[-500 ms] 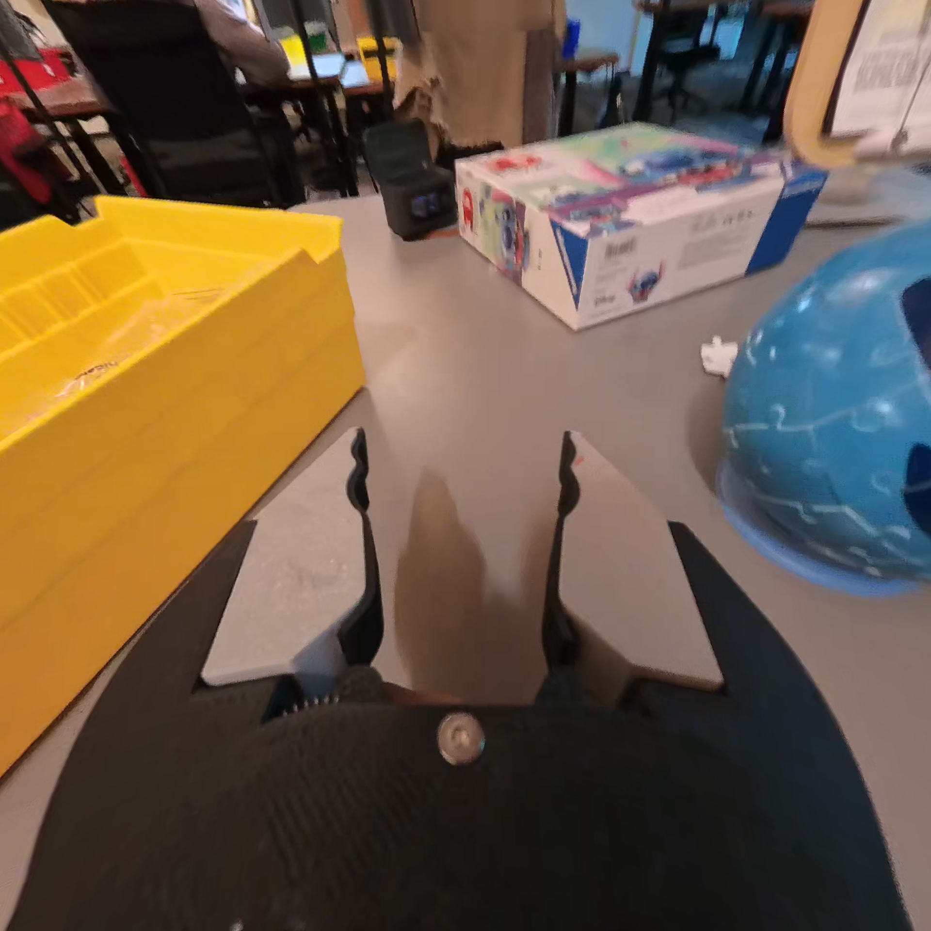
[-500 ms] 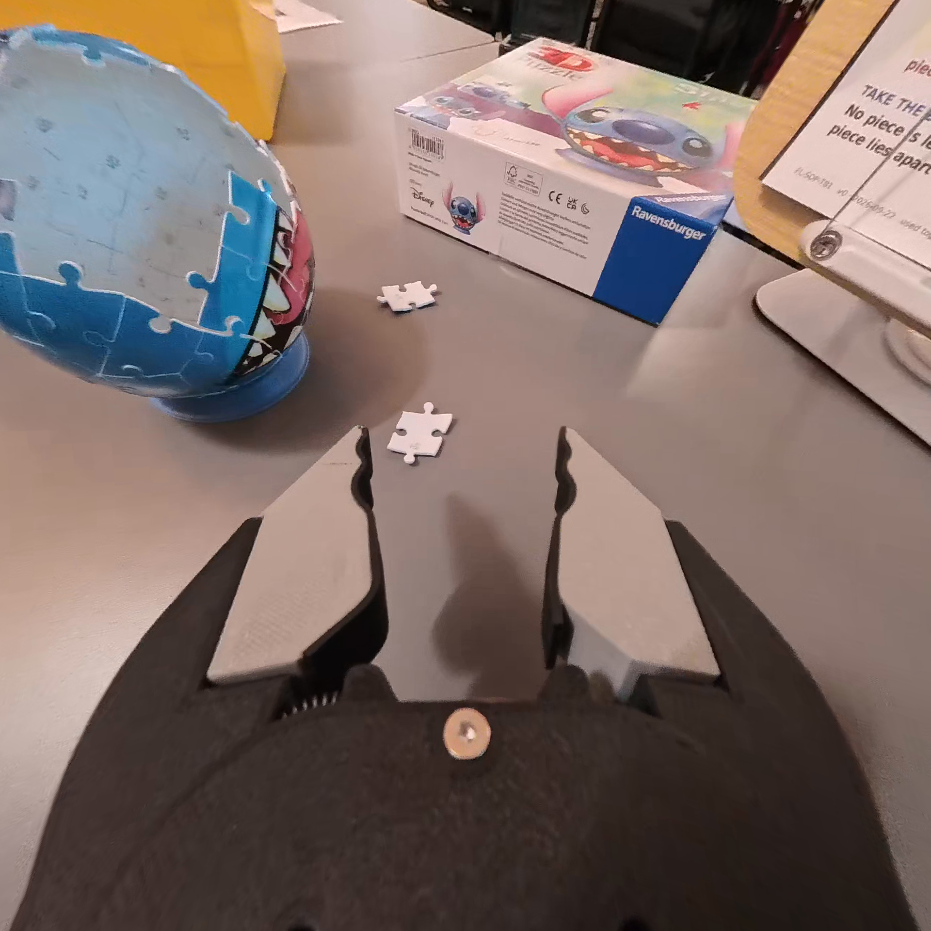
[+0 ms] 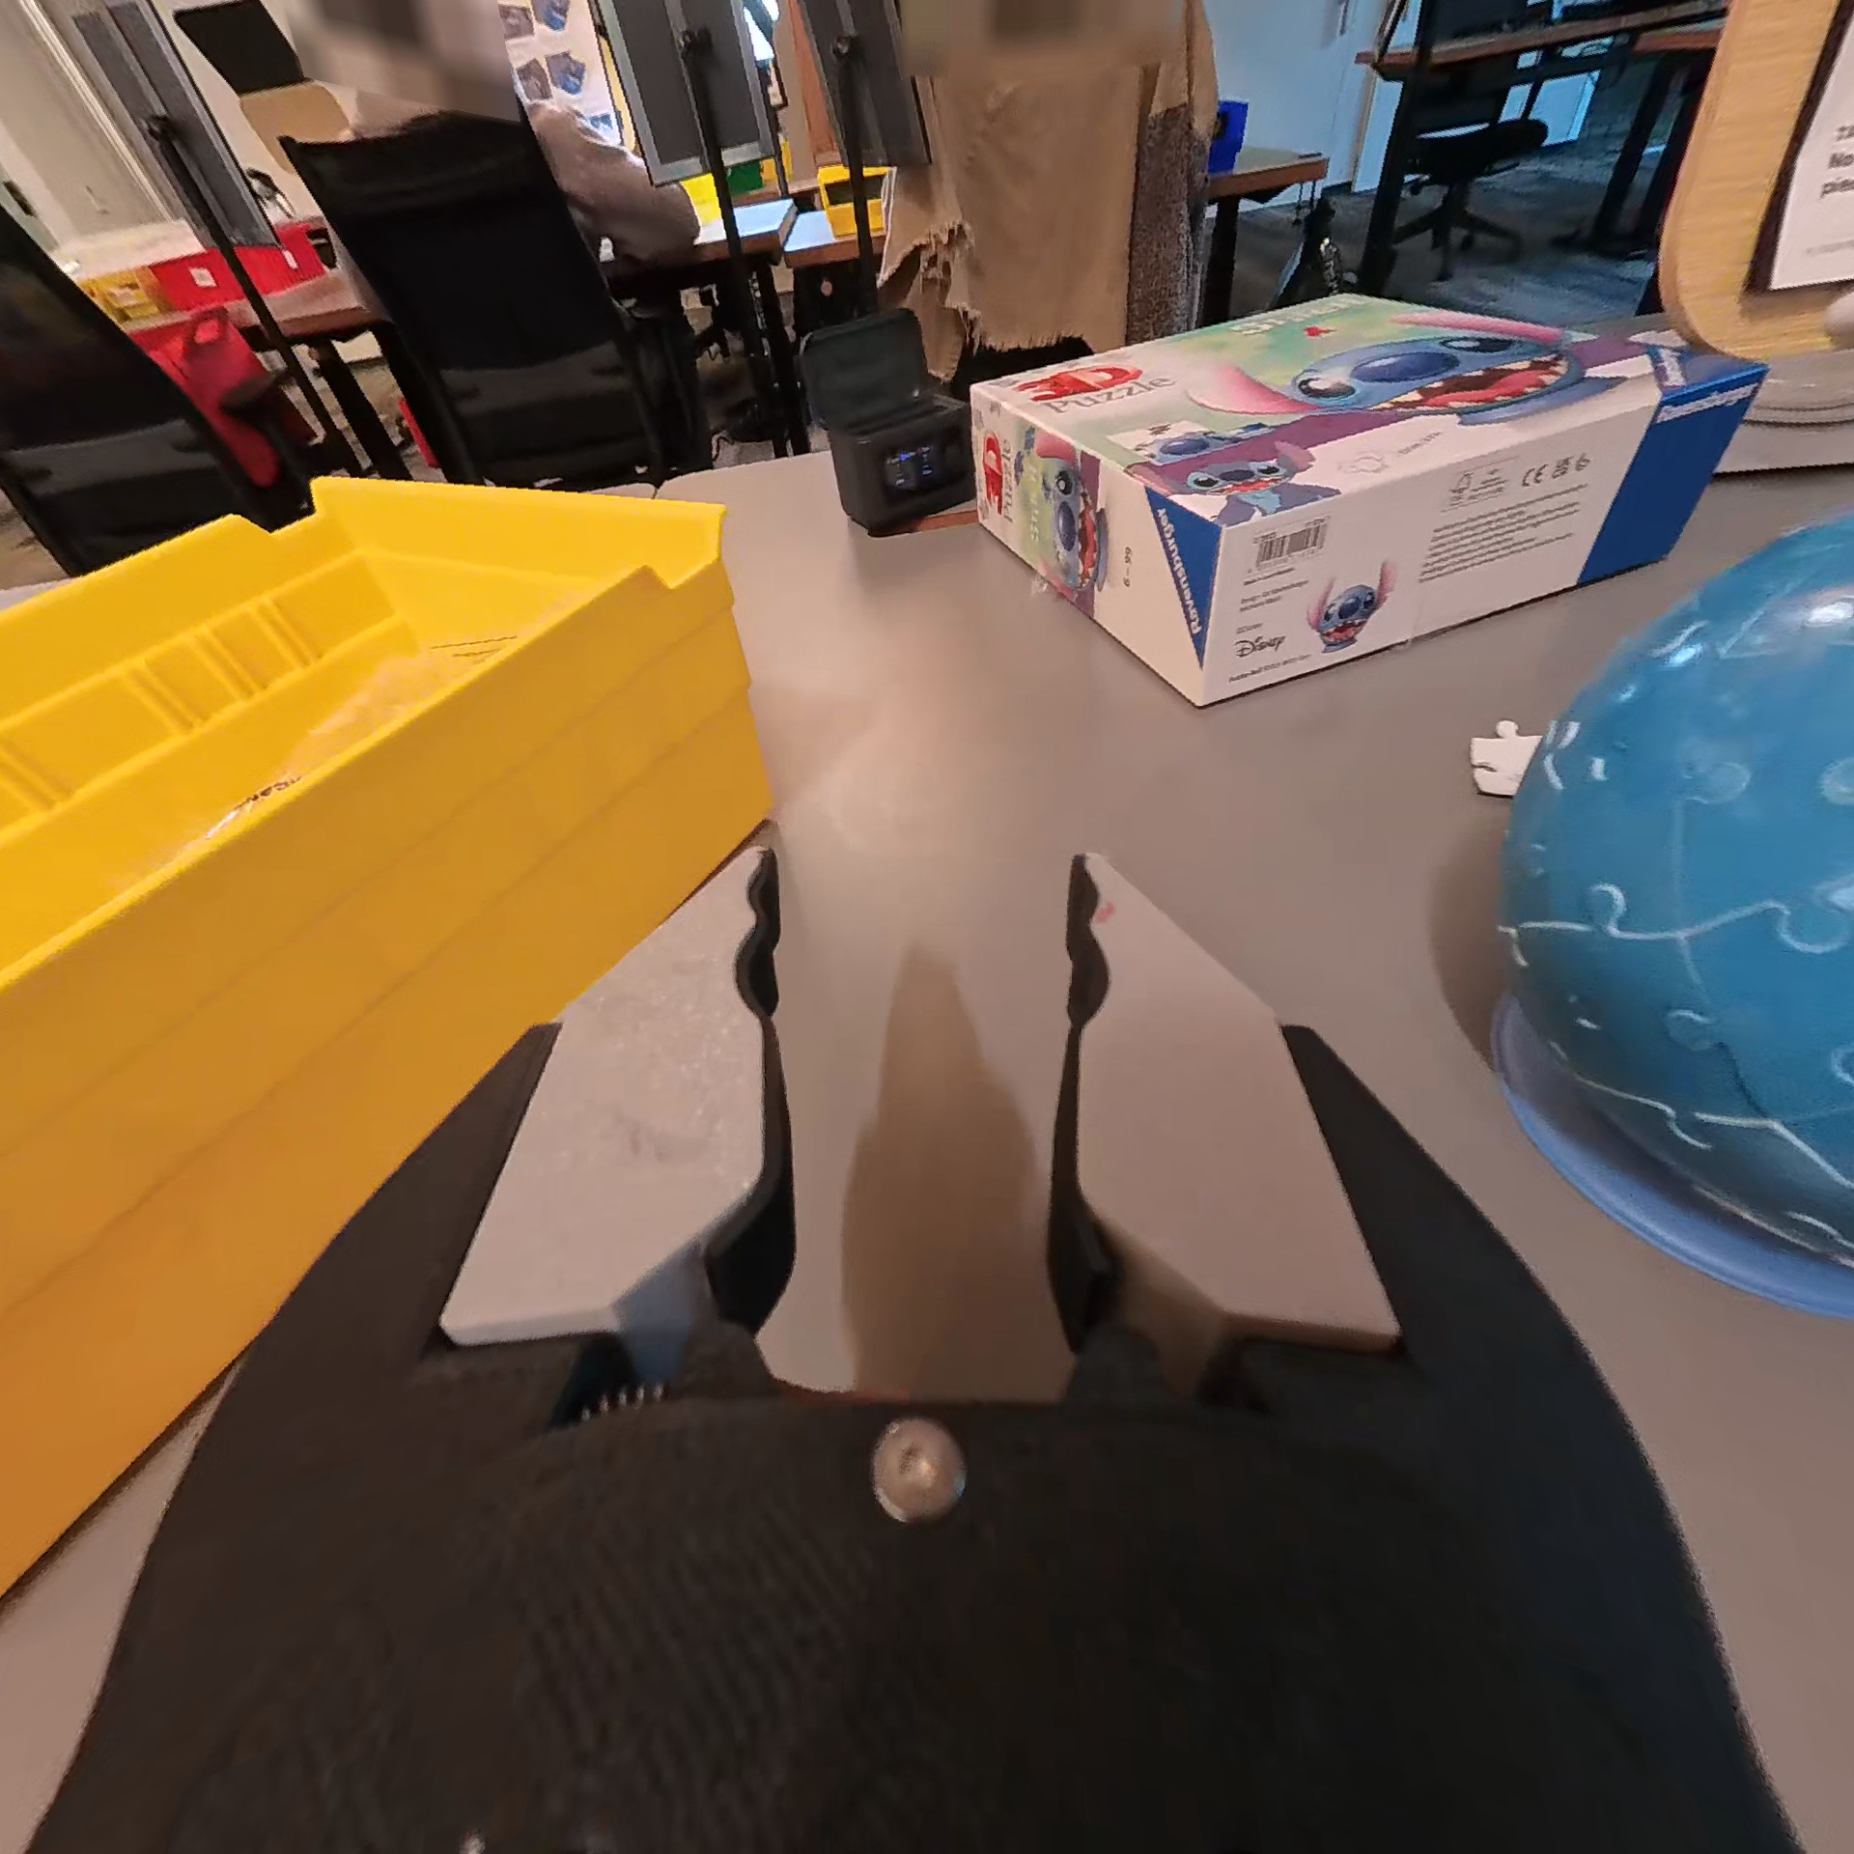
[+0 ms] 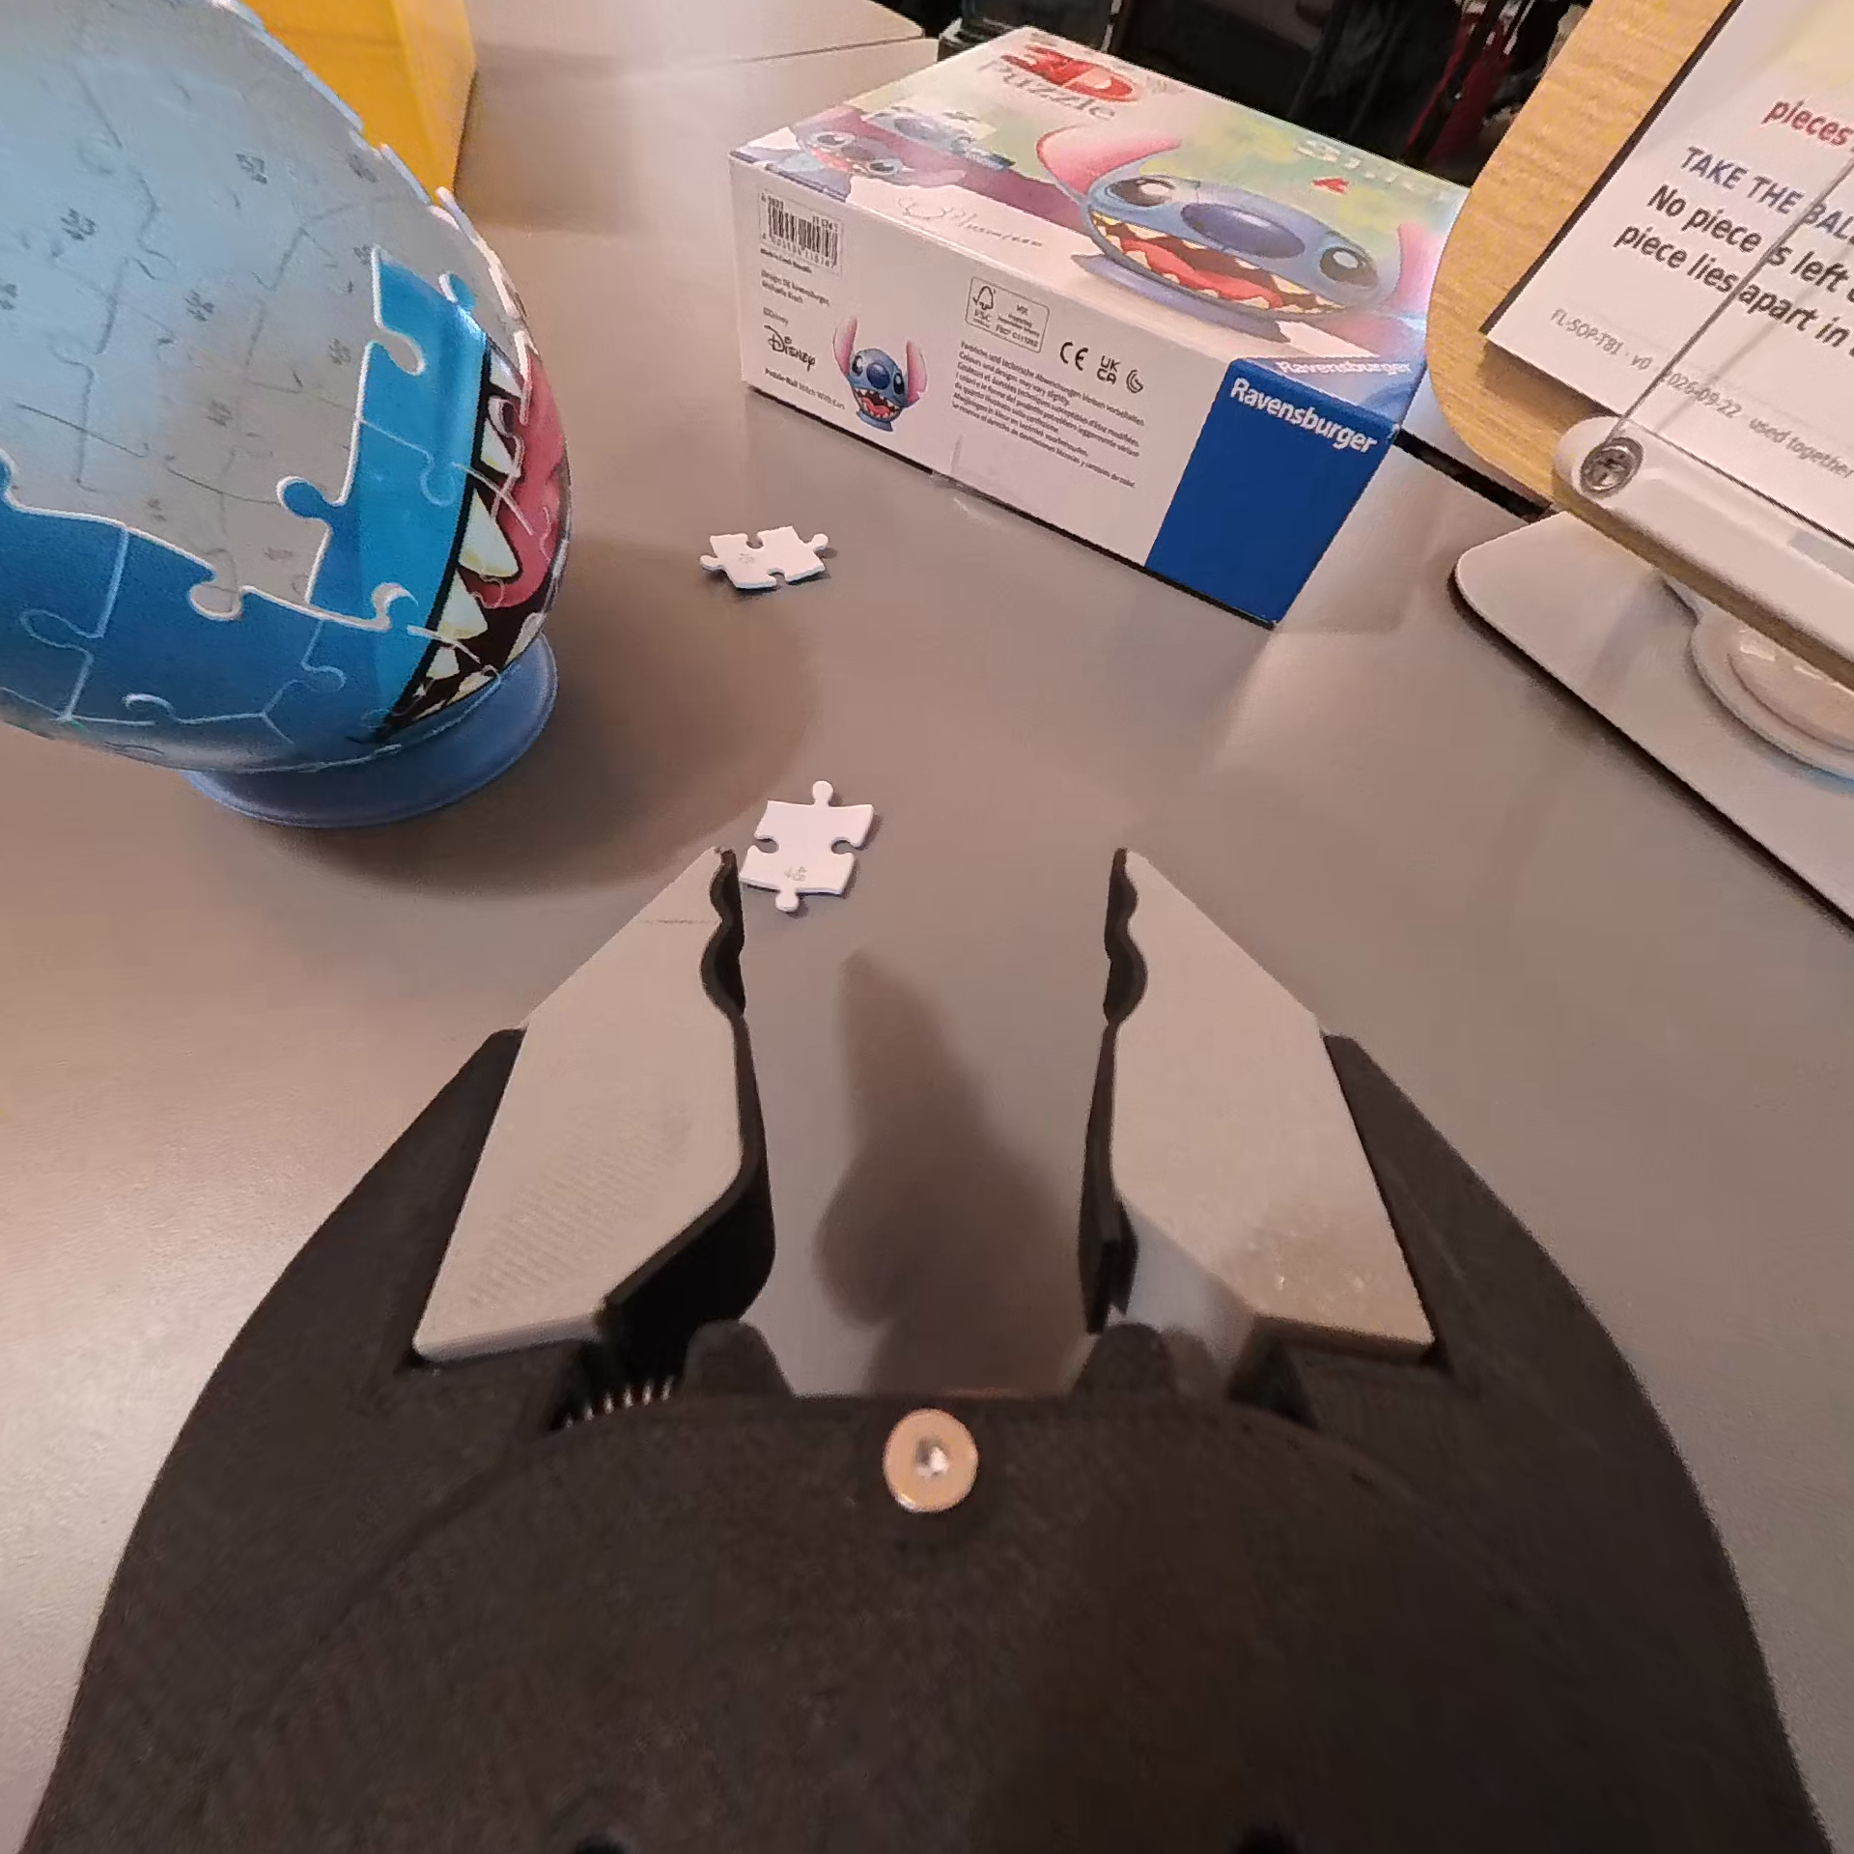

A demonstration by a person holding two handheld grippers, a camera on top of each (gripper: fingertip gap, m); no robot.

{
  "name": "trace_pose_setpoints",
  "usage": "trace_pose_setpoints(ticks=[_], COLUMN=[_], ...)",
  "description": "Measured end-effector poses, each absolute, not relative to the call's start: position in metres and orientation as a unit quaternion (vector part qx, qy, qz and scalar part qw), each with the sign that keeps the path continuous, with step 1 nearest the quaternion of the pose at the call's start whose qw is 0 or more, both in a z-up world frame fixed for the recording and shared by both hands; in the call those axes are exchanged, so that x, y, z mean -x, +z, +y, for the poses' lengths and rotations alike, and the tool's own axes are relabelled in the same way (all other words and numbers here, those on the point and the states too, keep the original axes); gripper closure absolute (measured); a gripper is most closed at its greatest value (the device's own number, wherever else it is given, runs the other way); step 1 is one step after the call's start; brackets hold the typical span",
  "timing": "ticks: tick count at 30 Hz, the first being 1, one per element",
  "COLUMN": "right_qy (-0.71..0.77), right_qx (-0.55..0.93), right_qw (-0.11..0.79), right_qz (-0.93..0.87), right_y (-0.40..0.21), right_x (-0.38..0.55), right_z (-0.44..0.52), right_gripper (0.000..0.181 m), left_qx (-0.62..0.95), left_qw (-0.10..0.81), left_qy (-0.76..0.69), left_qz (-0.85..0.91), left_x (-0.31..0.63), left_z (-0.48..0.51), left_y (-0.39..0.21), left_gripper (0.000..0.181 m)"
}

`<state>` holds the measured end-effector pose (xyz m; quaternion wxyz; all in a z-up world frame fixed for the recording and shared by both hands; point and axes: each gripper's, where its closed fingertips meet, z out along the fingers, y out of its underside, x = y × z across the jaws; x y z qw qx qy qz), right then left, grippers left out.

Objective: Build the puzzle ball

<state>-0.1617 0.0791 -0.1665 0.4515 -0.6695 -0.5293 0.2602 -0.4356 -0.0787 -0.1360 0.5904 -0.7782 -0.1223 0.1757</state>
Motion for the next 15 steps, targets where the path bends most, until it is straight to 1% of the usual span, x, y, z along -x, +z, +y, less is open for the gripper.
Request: trace_pose_setpoints(ticks=[4, 10, 15], right_qy=[0.264, 0.257, 0.279], right_qx=[0.665, 0.658, 0.649], right_qw=[0.450, 0.441, 0.433], right_qz=[-0.534, -0.553, -0.560], right_y=[-0.167, -0.173, -0.170], right_x=[0.165, 0.169, 0.174], right_z=[0.074, 0.067, 0.054], right_gripper=[0.111, 0.111, 0.112], left_qx=[0.772, 0.760, 0.758], left_qw=[0.596, 0.619, 0.627], left_qy=[0.188, 0.157, 0.149], left_qz=[-0.116, -0.121, -0.102], left_x=[0.434, 0.432, 0.422], left_z=[-0.080, -0.083, -0.083], left_y=[-0.133, -0.127, -0.126], left_gripper=[0.128, 0.133, 0.135])
